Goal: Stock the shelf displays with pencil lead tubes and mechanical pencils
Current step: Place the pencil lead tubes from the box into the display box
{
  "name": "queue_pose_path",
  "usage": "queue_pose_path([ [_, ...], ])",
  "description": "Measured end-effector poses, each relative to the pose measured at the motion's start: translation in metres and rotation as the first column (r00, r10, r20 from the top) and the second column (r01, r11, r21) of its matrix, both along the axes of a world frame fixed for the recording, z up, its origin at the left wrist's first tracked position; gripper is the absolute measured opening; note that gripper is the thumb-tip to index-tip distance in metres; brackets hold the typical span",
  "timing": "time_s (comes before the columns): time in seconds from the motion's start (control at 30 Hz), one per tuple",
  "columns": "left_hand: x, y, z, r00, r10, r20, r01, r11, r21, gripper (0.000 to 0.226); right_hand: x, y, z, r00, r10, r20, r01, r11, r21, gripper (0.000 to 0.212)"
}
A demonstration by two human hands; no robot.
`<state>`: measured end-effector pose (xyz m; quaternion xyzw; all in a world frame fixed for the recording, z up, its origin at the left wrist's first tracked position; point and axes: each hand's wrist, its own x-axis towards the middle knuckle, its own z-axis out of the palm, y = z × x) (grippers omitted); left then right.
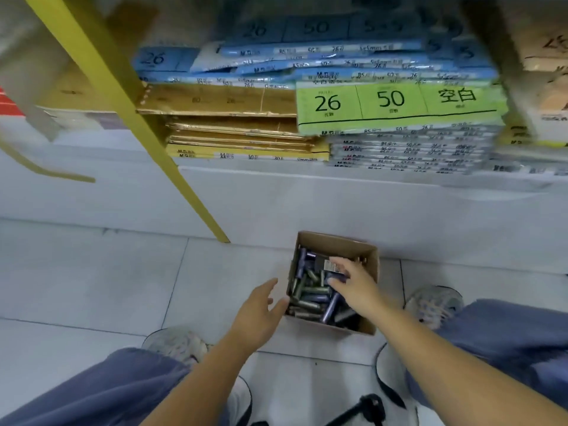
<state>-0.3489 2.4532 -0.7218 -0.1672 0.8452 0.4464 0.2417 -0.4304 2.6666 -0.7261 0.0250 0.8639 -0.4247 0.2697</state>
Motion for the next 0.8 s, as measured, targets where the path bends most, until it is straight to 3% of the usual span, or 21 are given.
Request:
queue_pose_path([
  [0.2, -0.006, 0.006, -0.02, 0.998, 0.054, 0.042, -0.058, 0.992, 0.111, 0.045, -0.022, -0.013, -0.049, 0.999, 0.01, -0.05, -0.001, 0.984, 0.18, 0.063],
  [0.4, -0.002, 0.004, -0.027, 0.997, 0.063, 0.052, -0.069, 0.989, 0.133, 0.04, -0.031, -0.019, -0.079, 0.962, 0.206, -0.176, -0.093, 0.861, 0.5, 0.062],
  [0.67, 0.0, 0.007, -0.025, 0.996, 0.087, 0.033, -0.091, 0.985, 0.145, 0.036, -0.027, -0.015, -0.085, 0.943, 0.262, -0.206, -0.14, 0.872, 0.469, 0.058],
  [0.8, 0.001, 0.009, -0.024, 0.994, 0.098, 0.04, -0.103, 0.984, 0.147, 0.037, -0.034, -0.012, -0.084, 0.941, 0.298, -0.16, -0.199, 0.87, 0.451, 0.068],
])
